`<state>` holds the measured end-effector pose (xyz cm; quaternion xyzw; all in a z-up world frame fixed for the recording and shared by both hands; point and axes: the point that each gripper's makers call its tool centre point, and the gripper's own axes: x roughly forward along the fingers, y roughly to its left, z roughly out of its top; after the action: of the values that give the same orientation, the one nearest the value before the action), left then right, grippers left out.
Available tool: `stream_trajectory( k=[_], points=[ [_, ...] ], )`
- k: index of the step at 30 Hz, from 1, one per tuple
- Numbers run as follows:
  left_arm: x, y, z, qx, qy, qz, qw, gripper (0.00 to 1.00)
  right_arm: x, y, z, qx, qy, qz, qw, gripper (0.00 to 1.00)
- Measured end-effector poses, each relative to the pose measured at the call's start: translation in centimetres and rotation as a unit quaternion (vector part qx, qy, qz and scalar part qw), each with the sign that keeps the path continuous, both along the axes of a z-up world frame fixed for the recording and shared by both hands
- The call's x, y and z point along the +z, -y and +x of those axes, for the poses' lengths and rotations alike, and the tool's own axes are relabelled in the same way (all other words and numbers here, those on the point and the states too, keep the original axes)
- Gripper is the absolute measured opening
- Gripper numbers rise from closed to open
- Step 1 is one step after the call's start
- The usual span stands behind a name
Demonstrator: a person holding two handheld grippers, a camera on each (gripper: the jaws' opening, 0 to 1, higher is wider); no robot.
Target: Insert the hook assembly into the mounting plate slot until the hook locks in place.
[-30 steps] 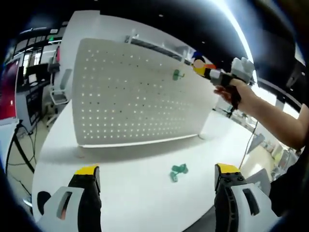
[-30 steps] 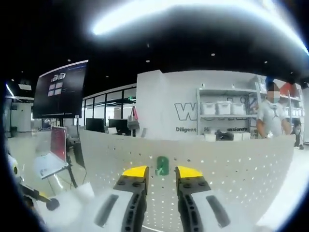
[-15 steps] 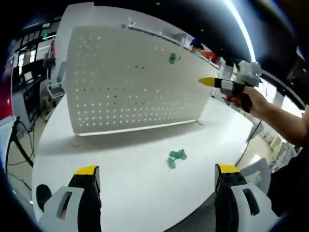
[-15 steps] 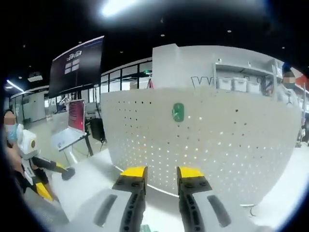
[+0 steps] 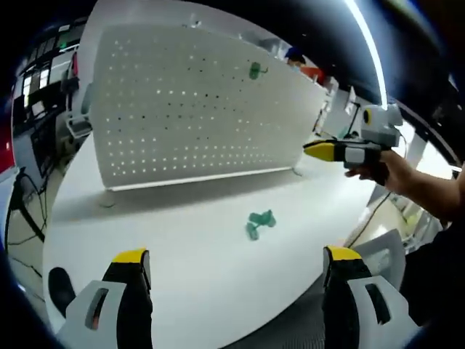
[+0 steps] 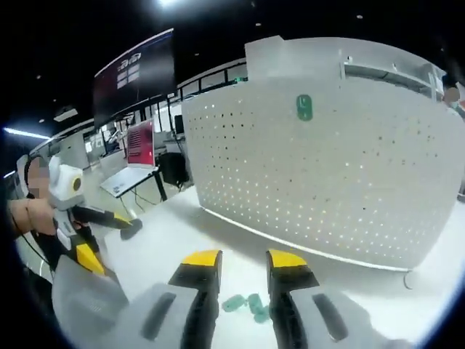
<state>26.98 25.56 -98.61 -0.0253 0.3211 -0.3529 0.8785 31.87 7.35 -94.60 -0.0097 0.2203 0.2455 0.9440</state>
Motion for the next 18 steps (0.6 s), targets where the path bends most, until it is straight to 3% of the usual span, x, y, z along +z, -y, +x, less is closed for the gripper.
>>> stream_trajectory(
  k=[9, 18],
  points=[
    [-0.9, 0.0, -0.6, -0.006, -0.013, 0.006, 0.9999, 1.00, -4.0, -1.3, -3.1, 0.023, -0.054, -0.004, 0.9983, 0.22],
    [-2.1, 0.0, -1.2, -0.011, -0.028, 0.018, 0.9994, 1.00, -8.3, -1.8, -4.8, 0.024, -0.113, 0.003, 0.9933, 0.22]
  ],
)
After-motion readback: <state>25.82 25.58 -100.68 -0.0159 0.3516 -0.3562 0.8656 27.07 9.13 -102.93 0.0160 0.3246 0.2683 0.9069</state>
